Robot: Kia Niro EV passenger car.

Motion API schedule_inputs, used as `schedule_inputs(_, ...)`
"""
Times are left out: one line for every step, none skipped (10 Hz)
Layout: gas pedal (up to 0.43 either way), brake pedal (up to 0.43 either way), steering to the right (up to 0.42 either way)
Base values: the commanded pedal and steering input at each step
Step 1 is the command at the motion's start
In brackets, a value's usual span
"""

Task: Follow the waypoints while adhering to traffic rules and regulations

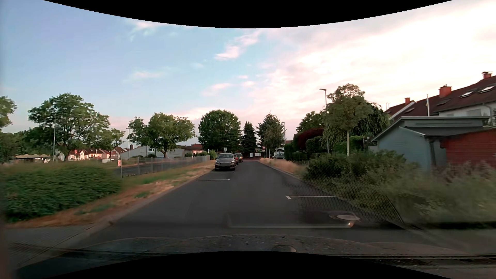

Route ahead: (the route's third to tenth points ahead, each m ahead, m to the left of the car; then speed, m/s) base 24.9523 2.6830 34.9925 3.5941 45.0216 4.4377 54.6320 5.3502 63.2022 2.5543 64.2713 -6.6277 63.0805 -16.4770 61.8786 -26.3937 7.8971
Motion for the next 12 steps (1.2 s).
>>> schedule_inputs(0.039, 0.000, 0.010)
schedule_inputs(0.039, 0.000, 0.006)
schedule_inputs(0.039, 0.000, 0.002)
schedule_inputs(0.039, 0.000, -0.004)
schedule_inputs(0.039, 0.000, -0.008)
schedule_inputs(0.039, 0.000, -0.014)
schedule_inputs(0.039, 0.000, -0.021)
schedule_inputs(0.039, 0.000, -0.026)
schedule_inputs(0.039, 0.000, -0.029)
schedule_inputs(0.039, 0.000, -0.029)
schedule_inputs(0.039, 0.000, -0.029)
schedule_inputs(0.039, 0.000, -0.027)
